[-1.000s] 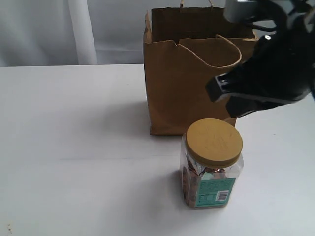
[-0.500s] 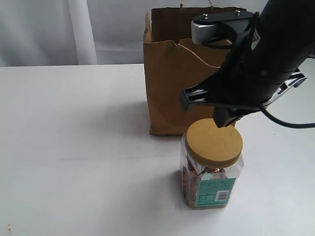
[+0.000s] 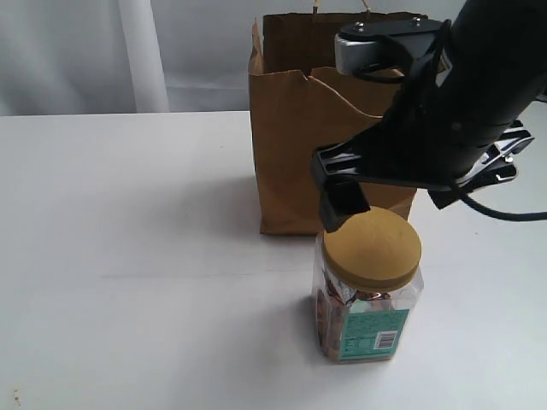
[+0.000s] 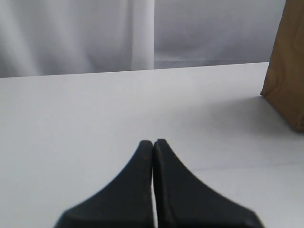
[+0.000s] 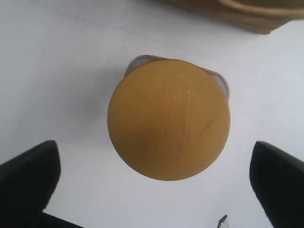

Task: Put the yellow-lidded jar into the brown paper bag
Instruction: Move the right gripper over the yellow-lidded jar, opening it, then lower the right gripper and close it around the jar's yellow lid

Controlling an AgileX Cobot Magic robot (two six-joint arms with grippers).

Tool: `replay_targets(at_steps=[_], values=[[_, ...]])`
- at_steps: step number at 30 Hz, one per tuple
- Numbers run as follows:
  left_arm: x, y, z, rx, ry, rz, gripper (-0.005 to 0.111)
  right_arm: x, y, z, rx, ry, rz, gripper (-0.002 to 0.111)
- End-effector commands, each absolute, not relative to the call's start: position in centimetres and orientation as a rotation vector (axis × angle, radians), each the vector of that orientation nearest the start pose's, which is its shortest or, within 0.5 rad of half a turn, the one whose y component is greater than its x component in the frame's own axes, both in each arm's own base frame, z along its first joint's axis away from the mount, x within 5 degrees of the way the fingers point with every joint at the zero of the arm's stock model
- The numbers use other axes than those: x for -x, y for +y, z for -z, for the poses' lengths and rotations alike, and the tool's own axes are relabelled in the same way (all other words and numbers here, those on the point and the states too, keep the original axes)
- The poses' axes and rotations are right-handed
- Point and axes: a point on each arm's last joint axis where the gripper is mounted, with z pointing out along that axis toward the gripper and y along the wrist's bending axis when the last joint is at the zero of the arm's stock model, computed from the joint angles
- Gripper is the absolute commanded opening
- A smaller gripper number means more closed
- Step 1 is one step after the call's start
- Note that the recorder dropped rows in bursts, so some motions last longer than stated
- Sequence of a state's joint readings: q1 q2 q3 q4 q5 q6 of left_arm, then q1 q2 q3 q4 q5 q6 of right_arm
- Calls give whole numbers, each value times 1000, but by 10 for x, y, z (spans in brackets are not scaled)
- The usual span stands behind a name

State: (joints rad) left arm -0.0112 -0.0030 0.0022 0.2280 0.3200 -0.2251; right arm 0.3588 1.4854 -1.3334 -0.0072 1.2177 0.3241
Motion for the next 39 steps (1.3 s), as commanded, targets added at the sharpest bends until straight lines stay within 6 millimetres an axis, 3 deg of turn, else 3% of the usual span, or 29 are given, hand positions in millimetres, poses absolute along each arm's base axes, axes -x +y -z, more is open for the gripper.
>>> replay_targets(at_steps=[1,5,10,18,39], values=[[-54,5,-186,48,1786,-38,1,-274,103,-328,-77,2858,-144,105],[-54,5,-186,48,1786,-38,1,-273,103,-324,-86,2865,-150,105],[-54,5,-186,48,1786,-38,1,-276,98,-300,-92,2827,-80,105],[-54,5,-186,48,1786,-38,1,-279,101,-295,-113,2792,-130,105],[-54,5,-186,48,1786,-38,1,-301,109,-249,-119,2923,-50,105]])
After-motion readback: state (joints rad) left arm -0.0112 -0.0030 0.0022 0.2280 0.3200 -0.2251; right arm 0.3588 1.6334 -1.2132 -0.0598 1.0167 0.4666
